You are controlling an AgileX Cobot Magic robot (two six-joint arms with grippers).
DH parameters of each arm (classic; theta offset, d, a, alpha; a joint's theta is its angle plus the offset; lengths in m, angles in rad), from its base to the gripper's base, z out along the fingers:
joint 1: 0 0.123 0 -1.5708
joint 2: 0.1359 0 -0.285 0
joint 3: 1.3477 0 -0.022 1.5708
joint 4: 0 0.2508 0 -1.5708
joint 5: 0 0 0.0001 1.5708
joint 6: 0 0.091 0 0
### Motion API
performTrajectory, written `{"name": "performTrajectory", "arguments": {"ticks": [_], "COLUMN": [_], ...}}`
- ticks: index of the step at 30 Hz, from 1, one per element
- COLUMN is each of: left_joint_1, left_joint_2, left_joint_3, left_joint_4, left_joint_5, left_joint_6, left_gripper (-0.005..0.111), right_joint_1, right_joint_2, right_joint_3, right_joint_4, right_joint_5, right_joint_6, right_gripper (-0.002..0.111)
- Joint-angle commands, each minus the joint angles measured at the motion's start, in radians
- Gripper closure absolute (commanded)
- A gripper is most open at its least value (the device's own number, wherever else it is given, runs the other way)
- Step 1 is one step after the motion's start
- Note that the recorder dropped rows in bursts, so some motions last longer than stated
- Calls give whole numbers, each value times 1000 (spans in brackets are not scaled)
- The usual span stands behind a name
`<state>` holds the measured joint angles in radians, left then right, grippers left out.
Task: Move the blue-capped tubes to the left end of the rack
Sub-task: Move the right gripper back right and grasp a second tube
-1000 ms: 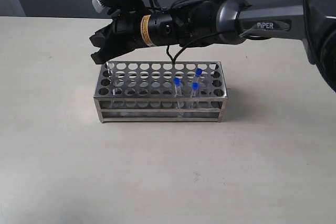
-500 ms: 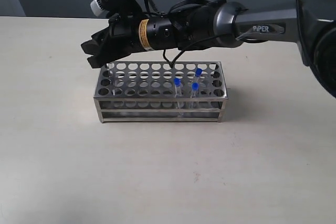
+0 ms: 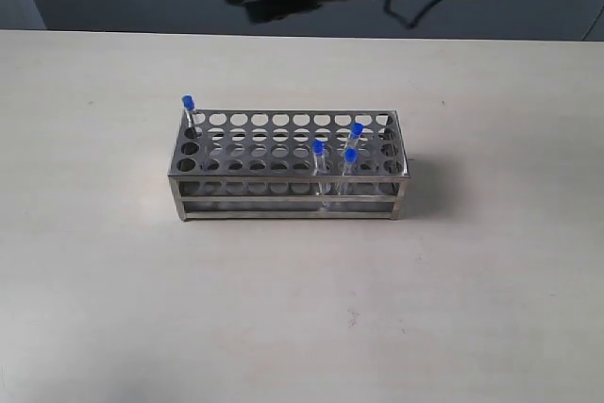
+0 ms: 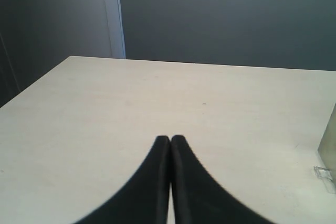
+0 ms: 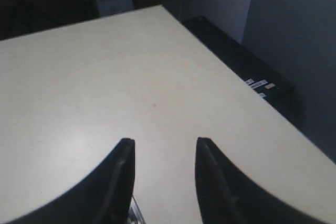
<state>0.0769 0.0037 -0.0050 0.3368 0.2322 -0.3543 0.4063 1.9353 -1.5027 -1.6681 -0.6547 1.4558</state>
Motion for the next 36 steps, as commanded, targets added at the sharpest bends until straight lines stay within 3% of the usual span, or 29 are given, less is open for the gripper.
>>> {"name": "performTrajectory", "arguments": {"ticks": [1, 4, 7, 11, 16, 26, 30, 36], "left_joint_1": [-7, -7, -7, -7, -7, -7, -7, -7], "left_joint_2": [-4, -4, -4, -4, -4, -4, -4, -4], "left_joint_3": [3, 3, 3, 3, 3, 3, 3, 3], "left_joint_4": [-4, -4, -4, -4, -4, -4, -4, -4], "left_joint_5": [0, 0, 0, 0, 0, 0, 0, 0], "left_joint_6": [-3, -3, -3, -3, -3, -1, -3, -3], "left_gripper": [106, 106, 106, 106, 106, 106, 106, 106], "right_joint_1": [-121, -149, -149, -149, -149, -149, -149, -149], "right_joint_2": [-147, -283, -311, -261, -124, -13, 13, 17], "right_joint_3": [210, 509, 624, 641, 641, 641, 641, 641], "right_joint_4": [-31, 48, 124, 233, 502, 568, 579, 581], "right_joint_5": [-52, 66, 93, 132, -17, -25, -25, -70], "right_joint_6": [19, -109, -173, -266, -505, -600, -609, -609], "right_gripper": [76, 89, 83, 65, 65, 66, 76, 109]}}
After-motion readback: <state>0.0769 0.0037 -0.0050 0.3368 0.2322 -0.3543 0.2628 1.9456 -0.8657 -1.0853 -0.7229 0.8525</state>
